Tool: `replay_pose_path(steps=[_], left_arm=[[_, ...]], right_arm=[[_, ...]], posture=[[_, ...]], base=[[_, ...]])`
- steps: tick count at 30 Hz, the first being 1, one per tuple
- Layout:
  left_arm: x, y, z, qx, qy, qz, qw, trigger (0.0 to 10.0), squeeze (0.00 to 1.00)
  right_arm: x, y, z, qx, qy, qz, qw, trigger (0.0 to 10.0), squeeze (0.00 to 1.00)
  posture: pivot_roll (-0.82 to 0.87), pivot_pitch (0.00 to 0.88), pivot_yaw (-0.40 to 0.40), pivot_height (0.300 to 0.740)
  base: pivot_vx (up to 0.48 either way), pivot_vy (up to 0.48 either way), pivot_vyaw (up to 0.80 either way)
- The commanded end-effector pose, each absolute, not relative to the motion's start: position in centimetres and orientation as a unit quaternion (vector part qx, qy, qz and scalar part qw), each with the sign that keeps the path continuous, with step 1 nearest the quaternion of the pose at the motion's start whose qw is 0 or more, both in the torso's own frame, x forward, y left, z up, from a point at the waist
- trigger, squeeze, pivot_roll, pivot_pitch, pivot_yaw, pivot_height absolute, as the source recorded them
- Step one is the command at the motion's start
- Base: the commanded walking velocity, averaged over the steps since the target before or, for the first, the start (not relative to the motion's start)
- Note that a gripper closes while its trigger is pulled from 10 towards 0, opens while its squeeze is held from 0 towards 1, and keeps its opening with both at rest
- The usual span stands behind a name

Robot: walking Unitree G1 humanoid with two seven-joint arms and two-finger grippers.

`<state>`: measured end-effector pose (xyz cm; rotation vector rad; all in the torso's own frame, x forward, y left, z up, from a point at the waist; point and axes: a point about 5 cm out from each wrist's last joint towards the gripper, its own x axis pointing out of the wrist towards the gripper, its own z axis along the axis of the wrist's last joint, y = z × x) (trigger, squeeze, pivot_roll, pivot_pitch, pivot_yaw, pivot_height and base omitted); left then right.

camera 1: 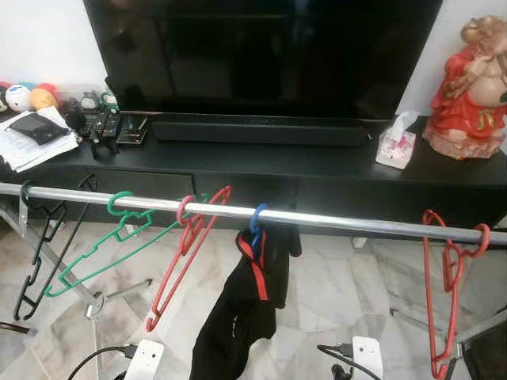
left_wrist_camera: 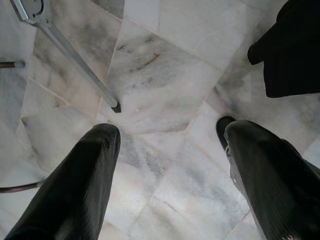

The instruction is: Hang hanger

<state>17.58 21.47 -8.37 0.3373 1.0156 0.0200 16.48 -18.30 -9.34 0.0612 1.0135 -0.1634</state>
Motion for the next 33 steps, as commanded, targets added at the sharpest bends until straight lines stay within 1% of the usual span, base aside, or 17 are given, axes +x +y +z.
replay_pose_path(steps=[1,3,4,8,16,27,28,33], left_arm=[[17.2,21.6,-8.5,0.164,0.489,0.011,0.857,10.0,0.0],[17.1,21.6,-8.6,0.163,0.489,0.017,0.857,10.0,0.0],[17.1,21.6,-8.6,0.158,0.489,0.024,0.858,10.0,0.0],[17.0,21.6,-8.6,0.152,0.487,0.035,0.859,10.0,0.0],[16.7,22.1,-8.6,0.147,0.487,0.051,0.86,10.0,0.0],[16.6,22.7,-8.5,0.148,0.485,0.058,0.86,10.0,0.0],[16.7,22.8,-8.4,0.148,0.484,0.056,0.86,10.0,0.0],[16.8,22.9,-8.4,0.149,0.484,0.051,0.861,10.0,0.0]], right_arm=[[16.2,-18.3,-9.5,0.03,0.487,-0.08,0.869,10.0,0.0],[16.2,-18.3,-9.5,0.022,0.49,-0.074,0.868,10.0,0.0],[16.2,-18.4,-9.5,0.007,0.494,-0.063,0.867,10.0,0.0],[16.2,-18.4,-9.5,0.005,0.493,-0.061,0.868,10.0,0.0],[16.7,-18.2,-9.3,-0.009,0.488,-0.047,0.872,10.0,0.0],[17.1,-17.8,-9.1,-0.009,0.483,-0.043,0.875,10.0,0.0],[17.1,-17.6,-9.1,-0.008,0.483,-0.042,0.875,10.0,0.0],[17.1,-17.5,-9.2,-0.003,0.482,-0.048,0.875,10.0,0.0]], posture=[[-0.13,0.0,-0.014,0.74],[-0.12,0.0,-0.021,0.74],[-0.11,0.0,-0.038,0.74],[-0.08,0.0,-0.06,0.74],[-0.05,0.0,-0.075,0.74],[-0.03,0.0,-0.049,0.74],[-0.05,0.0,-0.026,0.74],[-0.08,0.0,-0.005,0.74]], base=[[0.0,0.0,0.0],[0.0,0.0,0.0],[0.0,0.0,0.0],[0.0,0.0,0.0],[0.0,0.0,0.0],[0.0,0.0,0.0],[0.0,0.0,0.0],[0.0,0.0,0.0]])
